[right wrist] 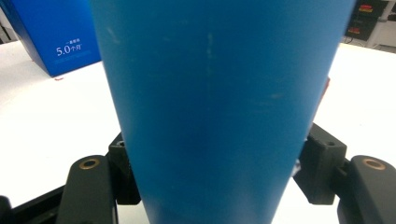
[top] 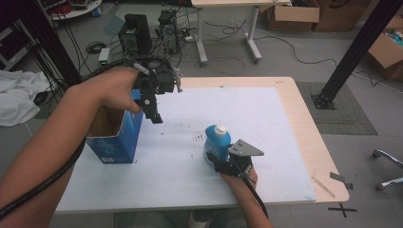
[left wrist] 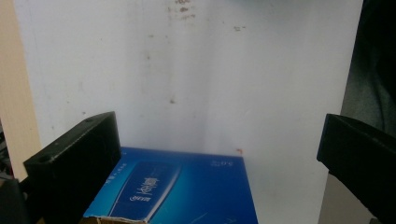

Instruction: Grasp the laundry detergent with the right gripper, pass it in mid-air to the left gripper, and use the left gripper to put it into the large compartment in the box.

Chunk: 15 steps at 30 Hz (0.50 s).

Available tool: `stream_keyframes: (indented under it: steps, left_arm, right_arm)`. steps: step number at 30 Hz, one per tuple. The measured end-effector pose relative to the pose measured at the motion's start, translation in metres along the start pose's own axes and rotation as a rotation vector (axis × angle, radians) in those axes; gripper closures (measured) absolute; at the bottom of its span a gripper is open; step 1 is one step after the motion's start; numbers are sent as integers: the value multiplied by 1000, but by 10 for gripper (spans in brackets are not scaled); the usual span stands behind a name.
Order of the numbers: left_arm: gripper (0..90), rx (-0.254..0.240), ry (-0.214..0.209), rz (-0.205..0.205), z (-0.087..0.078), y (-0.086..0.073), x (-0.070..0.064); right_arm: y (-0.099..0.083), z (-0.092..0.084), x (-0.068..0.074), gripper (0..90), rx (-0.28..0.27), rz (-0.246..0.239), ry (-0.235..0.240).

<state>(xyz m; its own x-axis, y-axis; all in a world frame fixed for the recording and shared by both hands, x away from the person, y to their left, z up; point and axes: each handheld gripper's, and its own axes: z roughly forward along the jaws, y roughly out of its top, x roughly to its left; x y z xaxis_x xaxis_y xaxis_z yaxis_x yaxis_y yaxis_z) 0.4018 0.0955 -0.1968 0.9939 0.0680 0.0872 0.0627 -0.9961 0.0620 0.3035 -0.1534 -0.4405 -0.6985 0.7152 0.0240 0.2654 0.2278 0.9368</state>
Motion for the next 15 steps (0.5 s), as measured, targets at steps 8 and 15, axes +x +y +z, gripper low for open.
stream_keyframes:
  steps: [8, 15]
  left_arm:
    - [2, 1, -4, -4, 1, -3, 1]
    - [2, -2, -6, -7, 3, -4, 1]
  right_arm:
    - [0, 2, 1, 365, -1, 1, 16]
    - [1, 3, 5, 412, 7, -18, -18]
